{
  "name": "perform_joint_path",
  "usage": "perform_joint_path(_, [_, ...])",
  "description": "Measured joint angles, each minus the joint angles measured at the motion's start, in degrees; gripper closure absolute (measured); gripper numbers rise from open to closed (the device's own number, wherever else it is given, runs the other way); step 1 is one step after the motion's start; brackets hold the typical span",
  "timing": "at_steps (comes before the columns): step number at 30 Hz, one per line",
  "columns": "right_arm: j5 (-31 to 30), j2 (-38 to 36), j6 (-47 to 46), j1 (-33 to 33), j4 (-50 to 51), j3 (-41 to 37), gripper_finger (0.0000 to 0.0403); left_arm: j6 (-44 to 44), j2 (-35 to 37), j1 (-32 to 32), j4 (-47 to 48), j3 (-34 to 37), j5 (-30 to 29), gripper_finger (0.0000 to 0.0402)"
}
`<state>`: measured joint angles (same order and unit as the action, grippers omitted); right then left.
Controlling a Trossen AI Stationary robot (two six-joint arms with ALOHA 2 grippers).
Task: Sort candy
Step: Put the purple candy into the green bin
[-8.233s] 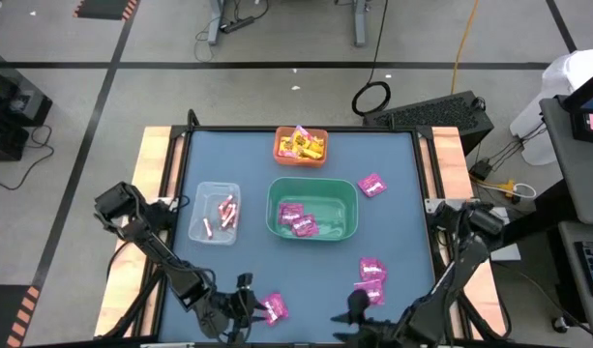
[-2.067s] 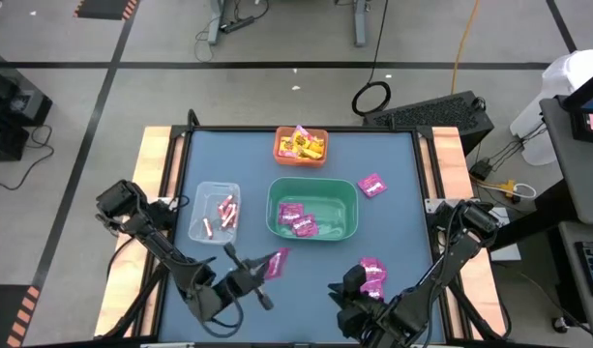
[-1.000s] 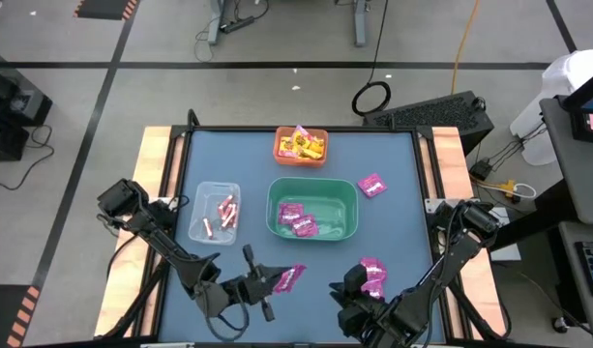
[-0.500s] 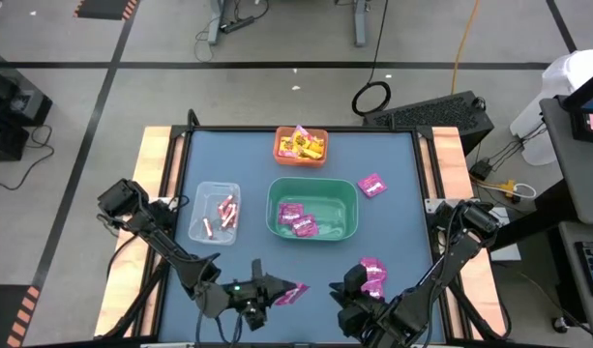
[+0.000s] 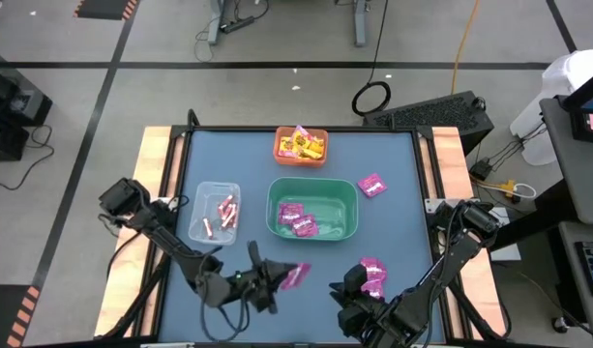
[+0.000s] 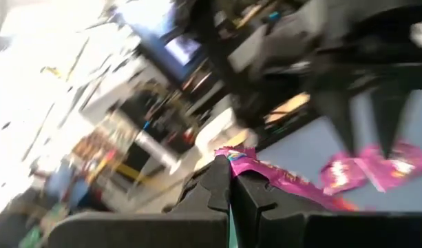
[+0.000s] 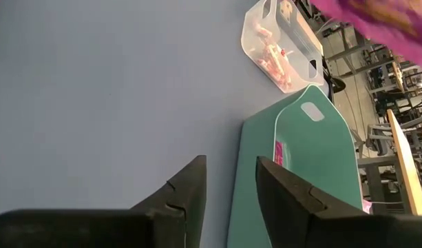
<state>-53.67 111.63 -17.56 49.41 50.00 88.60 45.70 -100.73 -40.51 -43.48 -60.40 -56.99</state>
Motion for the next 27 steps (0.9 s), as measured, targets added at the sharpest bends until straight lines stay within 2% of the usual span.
perform_joint_path(8, [0.00, 0.00, -0.85, 0.00, 0.02, 0.00, 0.0287, -3.44, 0.00, 6.72, -1.15, 0.00, -14.28, 0.0401])
perform_joint_path(10, [0.00, 0.00, -0.85, 0.00, 0.07, 0.00, 0.0287, -5.62, 0.00, 9.14, -0.81, 0.00, -14.93, 0.0402])
perform_joint_path(19, [0.13, 0.00, -4.06, 0.22, 4.03, 0.00, 0.0287, -27.51, 0.00, 17.92, 7.36, 0.00, -15.87, 0.0401])
perform_joint_path(22, [1.09, 0.00, -6.01, 0.24, 5.91, 0.00, 0.0287, -36.49, 0.27, 19.63, 11.86, 0.00, -12.36, 0.0402])
perform_joint_path(24, [1.92, 0.00, -7.23, 0.26, 6.59, 0.00, 0.0287, -45.21, 0.76, 21.21, 16.53, -0.01, -5.69, 0.0402])
perform_joint_path(27, [3.27, 0.00, -8.29, 0.52, 6.69, 0.00, 0.0287, -61.68, 1.55, 24.62, 26.64, -0.02, 7.34, 0.0402])
